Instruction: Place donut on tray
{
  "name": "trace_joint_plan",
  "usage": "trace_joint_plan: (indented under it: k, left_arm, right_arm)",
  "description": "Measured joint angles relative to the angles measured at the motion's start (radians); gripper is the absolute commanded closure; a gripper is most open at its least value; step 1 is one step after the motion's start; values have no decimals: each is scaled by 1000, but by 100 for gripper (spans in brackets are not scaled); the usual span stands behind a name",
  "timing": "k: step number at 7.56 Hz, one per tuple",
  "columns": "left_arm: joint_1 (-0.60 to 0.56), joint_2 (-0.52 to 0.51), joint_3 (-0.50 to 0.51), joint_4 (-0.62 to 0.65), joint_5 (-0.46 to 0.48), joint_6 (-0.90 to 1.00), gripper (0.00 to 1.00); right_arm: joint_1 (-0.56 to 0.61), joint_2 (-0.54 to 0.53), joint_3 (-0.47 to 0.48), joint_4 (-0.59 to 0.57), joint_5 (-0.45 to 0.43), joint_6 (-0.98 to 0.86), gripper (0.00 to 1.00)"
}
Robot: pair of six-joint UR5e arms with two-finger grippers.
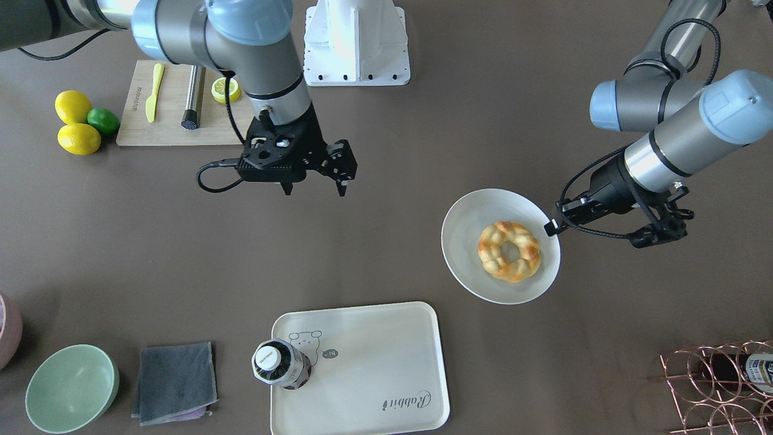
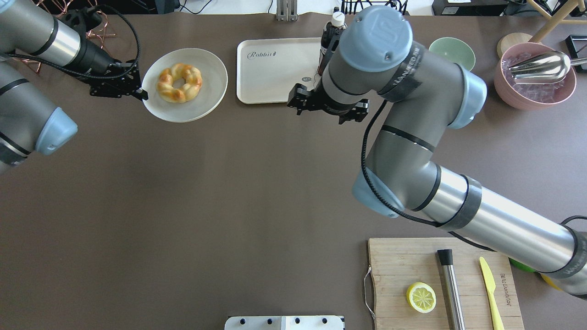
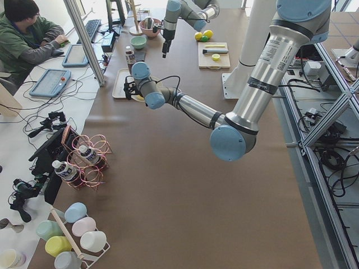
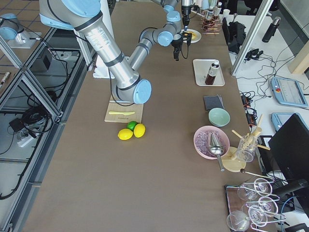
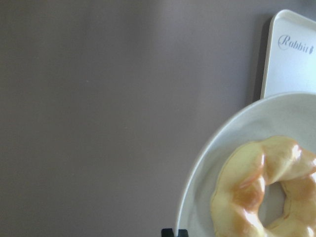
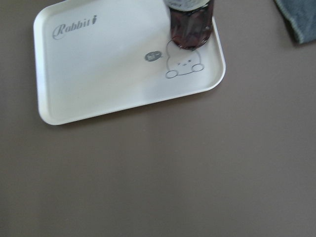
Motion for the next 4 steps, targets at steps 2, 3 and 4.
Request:
trace_joint_plan:
  k: [2, 3, 4]
  left_arm:
    - [51, -163, 153, -4, 121, -97, 100]
    - [78, -253, 249, -6, 196, -139, 100]
    - [102, -339, 349, -8, 268, -183, 100]
  right_arm:
    - [122, -120, 21, 6, 105, -225, 0]
    - [181, -171, 23, 7, 159, -337, 0]
    - [243, -227, 23, 8, 202, -463, 0]
